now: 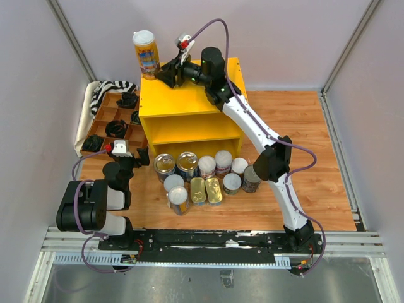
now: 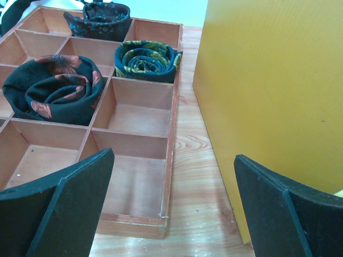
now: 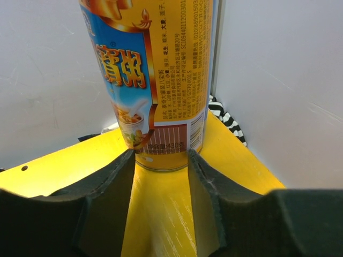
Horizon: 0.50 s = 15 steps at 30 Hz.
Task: Place and organize the canned foods onto the counter
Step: Place the canned food on the counter, then pick up the canned food from the center of the board.
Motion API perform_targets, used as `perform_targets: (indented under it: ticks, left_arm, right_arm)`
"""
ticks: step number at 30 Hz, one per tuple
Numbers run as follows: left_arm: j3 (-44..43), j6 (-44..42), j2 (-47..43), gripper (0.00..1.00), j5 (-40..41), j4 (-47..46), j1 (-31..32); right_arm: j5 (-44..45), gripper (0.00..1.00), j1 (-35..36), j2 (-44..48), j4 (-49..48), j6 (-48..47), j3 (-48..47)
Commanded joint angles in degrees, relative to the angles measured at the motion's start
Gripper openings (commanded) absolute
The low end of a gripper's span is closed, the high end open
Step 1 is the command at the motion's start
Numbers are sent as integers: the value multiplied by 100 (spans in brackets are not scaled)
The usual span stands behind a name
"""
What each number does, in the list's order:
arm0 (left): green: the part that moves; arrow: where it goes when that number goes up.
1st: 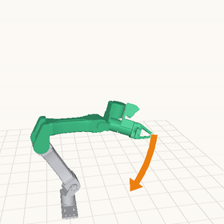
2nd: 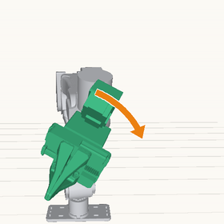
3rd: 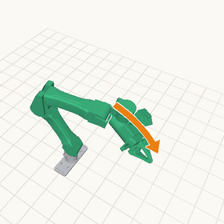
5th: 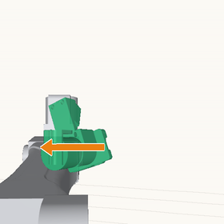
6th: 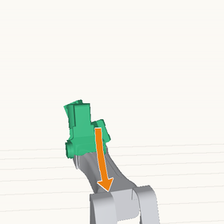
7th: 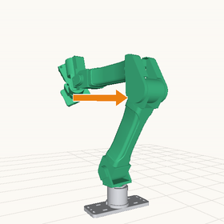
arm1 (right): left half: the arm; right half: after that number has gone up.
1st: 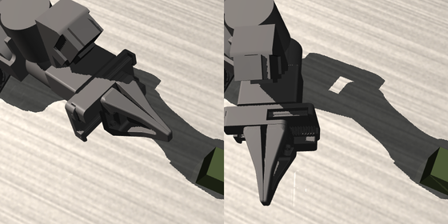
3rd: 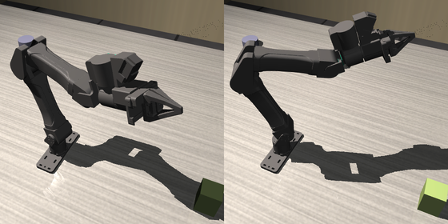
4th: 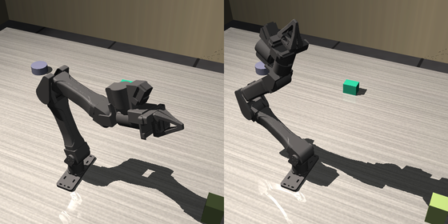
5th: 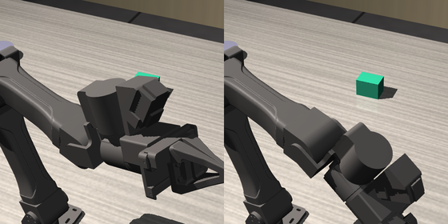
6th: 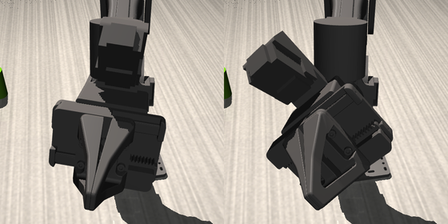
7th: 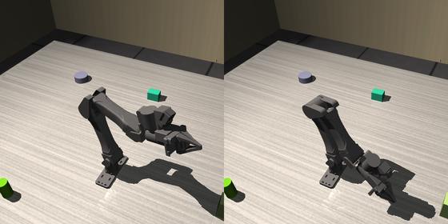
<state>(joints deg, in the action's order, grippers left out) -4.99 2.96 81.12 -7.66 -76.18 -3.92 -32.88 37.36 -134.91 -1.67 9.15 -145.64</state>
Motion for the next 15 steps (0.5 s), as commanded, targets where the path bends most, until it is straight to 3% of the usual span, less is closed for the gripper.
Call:
perform_targets:
  ticks: [1,9,13,15]
  left_arm:
    - [-63,-103,35,100,-25,-99,23]
    - [-63,-95,41,100,-21,-99,23]
    - [-63,-101,40,100,-18,-99,23]
    - [-63,-99,36,100,-19,-96,23]
  right_arm:
    - [93,49,140,213,-307,-39,230]
    - [142,91,60,1157,-514,-64,1291]
    - [123,100,-134,1967,-970,129,2331]
    - [163,99,-222,2457,-1242,160,2905]
